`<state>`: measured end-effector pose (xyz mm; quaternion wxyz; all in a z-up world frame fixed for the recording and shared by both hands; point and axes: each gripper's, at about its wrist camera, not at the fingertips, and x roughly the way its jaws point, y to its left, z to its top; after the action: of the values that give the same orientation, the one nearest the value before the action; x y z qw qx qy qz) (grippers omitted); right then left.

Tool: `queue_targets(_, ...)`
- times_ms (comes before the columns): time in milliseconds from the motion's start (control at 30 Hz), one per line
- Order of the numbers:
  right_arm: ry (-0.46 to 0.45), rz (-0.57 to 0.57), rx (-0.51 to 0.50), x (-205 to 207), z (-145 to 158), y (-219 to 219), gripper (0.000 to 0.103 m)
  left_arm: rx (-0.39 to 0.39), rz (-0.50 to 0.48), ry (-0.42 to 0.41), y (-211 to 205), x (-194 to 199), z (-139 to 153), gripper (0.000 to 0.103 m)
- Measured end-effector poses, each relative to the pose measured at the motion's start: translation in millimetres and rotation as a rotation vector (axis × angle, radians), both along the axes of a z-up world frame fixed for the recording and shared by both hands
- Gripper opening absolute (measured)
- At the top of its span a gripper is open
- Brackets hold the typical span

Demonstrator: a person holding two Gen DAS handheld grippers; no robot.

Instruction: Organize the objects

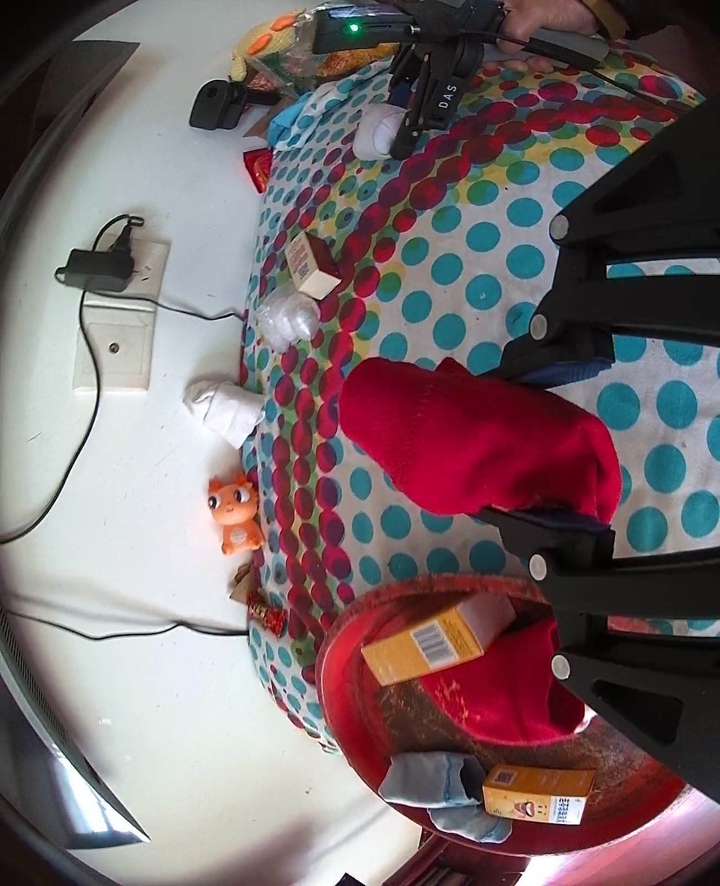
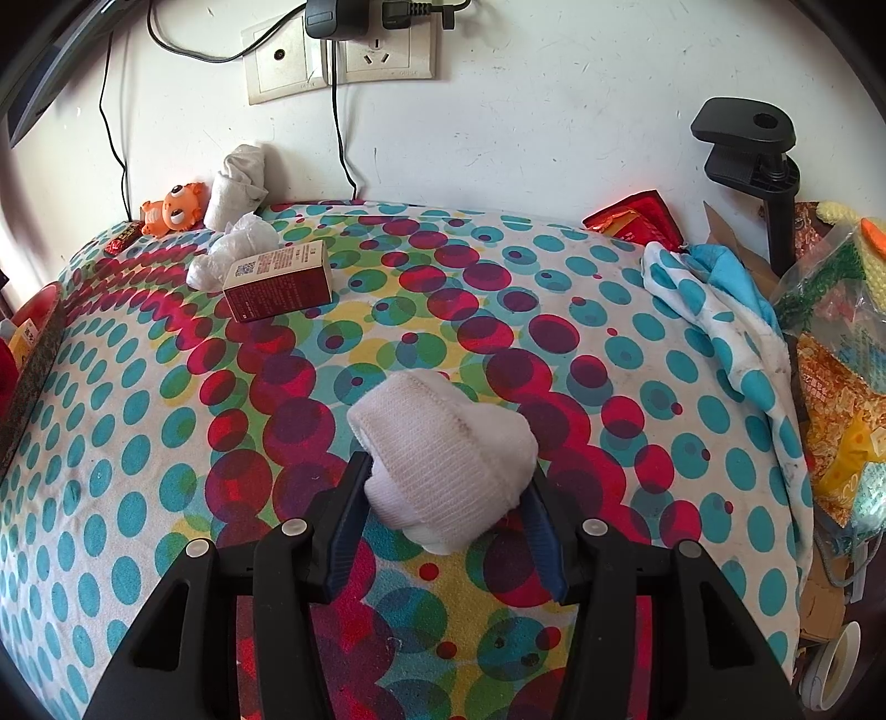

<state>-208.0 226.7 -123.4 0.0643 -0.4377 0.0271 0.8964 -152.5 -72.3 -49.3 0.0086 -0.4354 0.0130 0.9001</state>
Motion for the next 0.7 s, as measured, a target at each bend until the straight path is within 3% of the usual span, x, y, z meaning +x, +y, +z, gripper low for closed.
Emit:
queue_targets(367,-0.001,-0.001,0.000,0,0,1,0.050,-0.020,0.101,0.030,-45,10,24,0.036)
queue_targets(700,-0.001,-0.002,-0.001,0,0,1,0.050,-0.056,0.180,0.030,-87,13,27,0.036)
